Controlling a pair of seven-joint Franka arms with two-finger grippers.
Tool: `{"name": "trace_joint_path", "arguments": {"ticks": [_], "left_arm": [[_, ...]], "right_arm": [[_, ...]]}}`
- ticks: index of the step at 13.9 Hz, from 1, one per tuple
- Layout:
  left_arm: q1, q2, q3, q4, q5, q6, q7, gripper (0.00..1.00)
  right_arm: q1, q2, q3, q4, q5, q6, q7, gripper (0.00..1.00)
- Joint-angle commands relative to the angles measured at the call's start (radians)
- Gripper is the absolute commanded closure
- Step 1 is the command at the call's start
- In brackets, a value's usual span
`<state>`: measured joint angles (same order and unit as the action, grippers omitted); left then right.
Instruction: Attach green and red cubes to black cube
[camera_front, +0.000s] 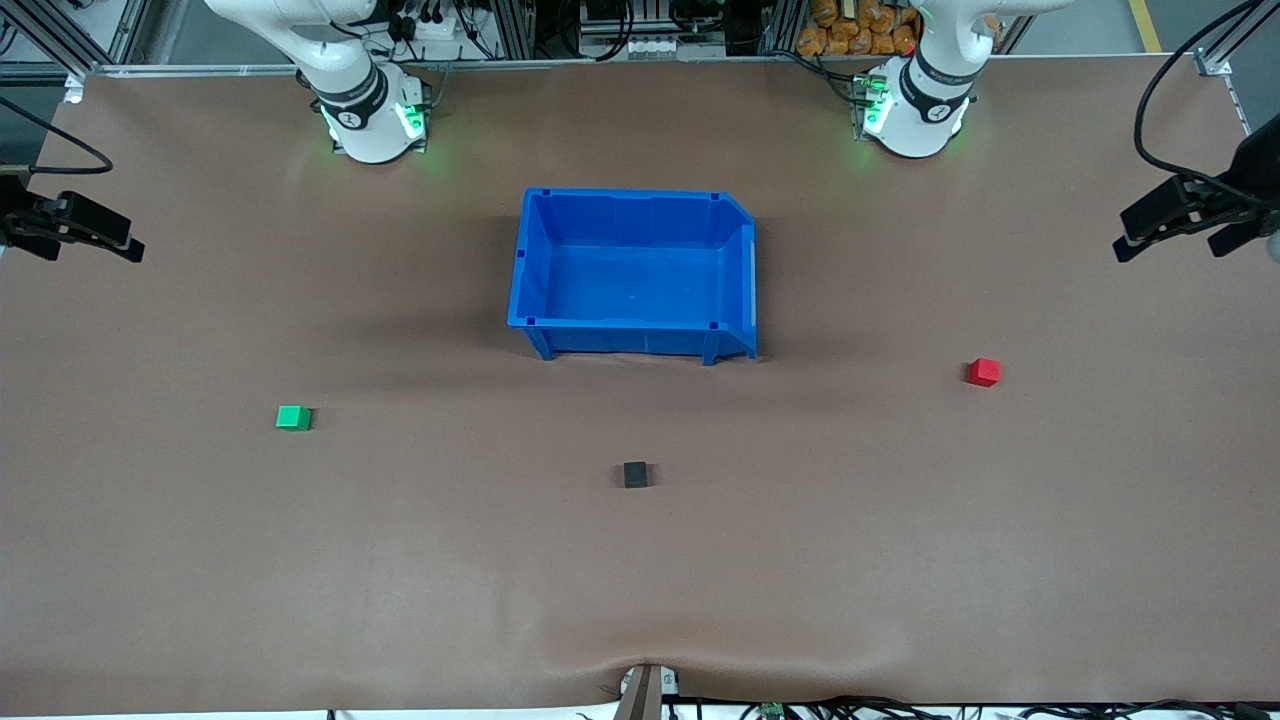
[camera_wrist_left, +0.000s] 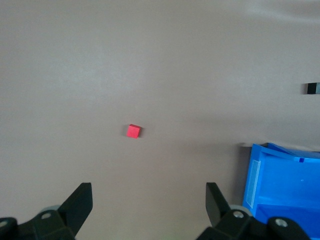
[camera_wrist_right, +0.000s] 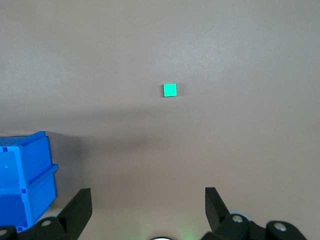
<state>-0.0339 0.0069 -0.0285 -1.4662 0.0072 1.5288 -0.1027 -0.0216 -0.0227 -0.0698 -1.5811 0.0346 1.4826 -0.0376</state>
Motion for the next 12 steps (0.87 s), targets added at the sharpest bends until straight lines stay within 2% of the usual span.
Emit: {"name": "trace_joint_path", "arguments": {"ticks": [1, 5, 9, 12], "left_arm": [[-0.014, 0.089, -0.017, 0.01, 0.031, -0.015, 0.0, 0.0], [-0.012, 0.119, -0.042, 0.006, 0.083, -0.015, 0.005, 0.0], [0.04, 0.264, -0.031, 0.046, 0.068, 0.027, 0.053, 0.0], [0.052, 0.33, -0.03, 0.044, 0.065, 0.076, 0.073, 0.0]], "right_arm": [[-0.004, 0.001, 0.007, 0.013, -0.005, -0.005, -0.004, 0.0], [-0.006, 0.003, 0.007, 0.013, -0.004, -0.01, -0.002, 0.0], [-0.003, 0.003, 0.007, 0.012, -0.004, -0.007, -0.002, 0.0], [0.014, 0.01, 0.007, 0.01, -0.004, -0.002, -0.002, 0.0]]}}
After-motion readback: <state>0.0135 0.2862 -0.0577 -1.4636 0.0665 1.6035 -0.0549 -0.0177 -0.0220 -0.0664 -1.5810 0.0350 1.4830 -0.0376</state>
